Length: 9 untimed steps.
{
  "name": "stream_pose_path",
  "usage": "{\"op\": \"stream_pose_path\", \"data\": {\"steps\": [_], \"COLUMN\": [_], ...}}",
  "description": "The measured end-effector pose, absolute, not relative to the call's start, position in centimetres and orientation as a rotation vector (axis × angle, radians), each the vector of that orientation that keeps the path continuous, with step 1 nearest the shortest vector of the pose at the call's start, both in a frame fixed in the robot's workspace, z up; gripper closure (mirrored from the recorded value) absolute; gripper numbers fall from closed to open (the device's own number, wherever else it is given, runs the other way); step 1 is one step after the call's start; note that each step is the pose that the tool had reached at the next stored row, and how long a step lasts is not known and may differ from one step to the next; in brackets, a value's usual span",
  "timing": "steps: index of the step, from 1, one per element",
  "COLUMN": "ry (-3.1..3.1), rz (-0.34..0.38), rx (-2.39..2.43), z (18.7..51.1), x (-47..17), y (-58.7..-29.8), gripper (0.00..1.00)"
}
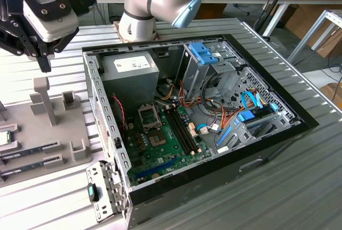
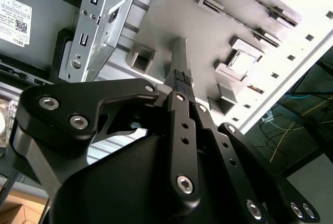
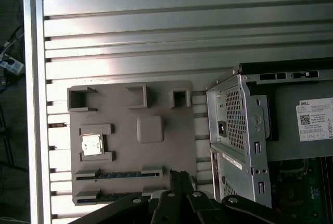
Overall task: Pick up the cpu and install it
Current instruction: 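Reach for the cpu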
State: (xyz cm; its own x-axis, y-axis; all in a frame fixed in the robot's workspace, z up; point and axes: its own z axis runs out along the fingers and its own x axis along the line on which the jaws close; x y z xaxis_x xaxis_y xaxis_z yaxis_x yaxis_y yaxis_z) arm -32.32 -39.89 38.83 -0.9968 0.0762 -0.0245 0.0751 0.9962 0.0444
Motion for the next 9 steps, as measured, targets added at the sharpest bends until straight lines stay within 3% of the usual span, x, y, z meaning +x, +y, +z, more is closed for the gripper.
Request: {"op": "stream_pose_path", "data": {"steps": [9], "ry": [3.112], "rz": [0.068], "rx": [0.118], "z": [38.83], "x": [-32.91], "y": [-39.9], "gripper": [0.89]}}
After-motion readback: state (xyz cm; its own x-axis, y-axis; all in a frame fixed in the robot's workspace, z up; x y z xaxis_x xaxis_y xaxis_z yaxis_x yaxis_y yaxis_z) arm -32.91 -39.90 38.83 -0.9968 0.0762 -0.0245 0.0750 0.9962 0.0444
